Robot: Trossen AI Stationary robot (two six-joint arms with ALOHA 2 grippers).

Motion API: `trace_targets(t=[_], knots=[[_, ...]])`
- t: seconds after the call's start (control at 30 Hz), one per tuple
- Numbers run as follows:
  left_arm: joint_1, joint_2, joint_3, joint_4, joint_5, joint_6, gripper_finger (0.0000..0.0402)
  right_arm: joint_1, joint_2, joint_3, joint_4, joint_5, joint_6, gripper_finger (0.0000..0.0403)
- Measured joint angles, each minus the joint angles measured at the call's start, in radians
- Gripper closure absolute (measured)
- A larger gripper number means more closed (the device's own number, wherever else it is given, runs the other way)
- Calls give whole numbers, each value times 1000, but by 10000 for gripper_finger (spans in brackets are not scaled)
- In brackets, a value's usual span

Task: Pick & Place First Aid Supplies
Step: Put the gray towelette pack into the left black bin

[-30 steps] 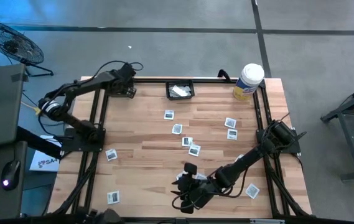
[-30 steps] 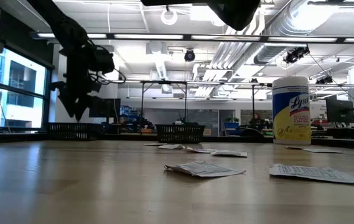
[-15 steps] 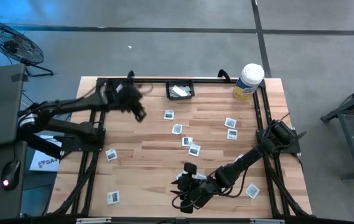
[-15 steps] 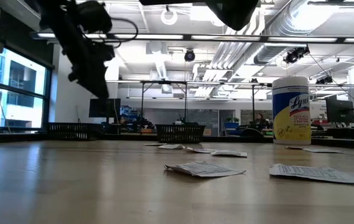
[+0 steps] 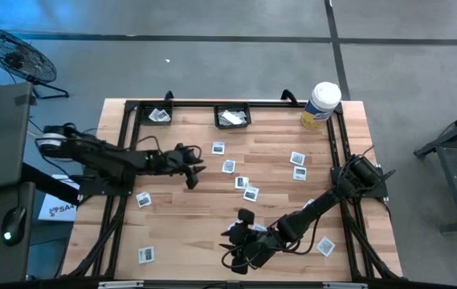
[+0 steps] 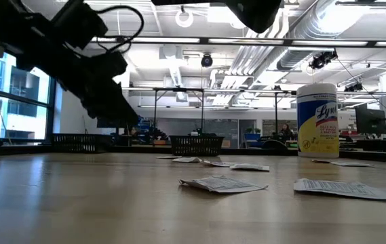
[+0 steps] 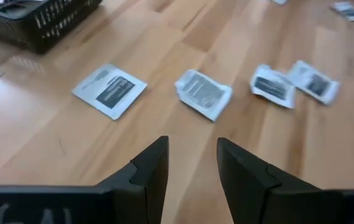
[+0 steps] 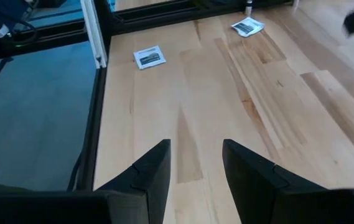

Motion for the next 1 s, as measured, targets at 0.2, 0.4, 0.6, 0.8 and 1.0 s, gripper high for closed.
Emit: trace_targets(t=[0.2,0.4,0.6,0.8,1.0], knots=[[-1,187,29,143,-38,27,268,0,0,0,-3,14,-18,263],[-1,267,50,216,-85,31,268,-1,0,0,-138,91,82,263],[-1,266,51,239,-45,96,268,-9,0,0,-353,102,248,263],[-2,279,51,357,41,143,268,-22,0,0,-428,108,304,263],[-1,330,71,473,39,194,268,-26,0,0,-484,73,375,263]])
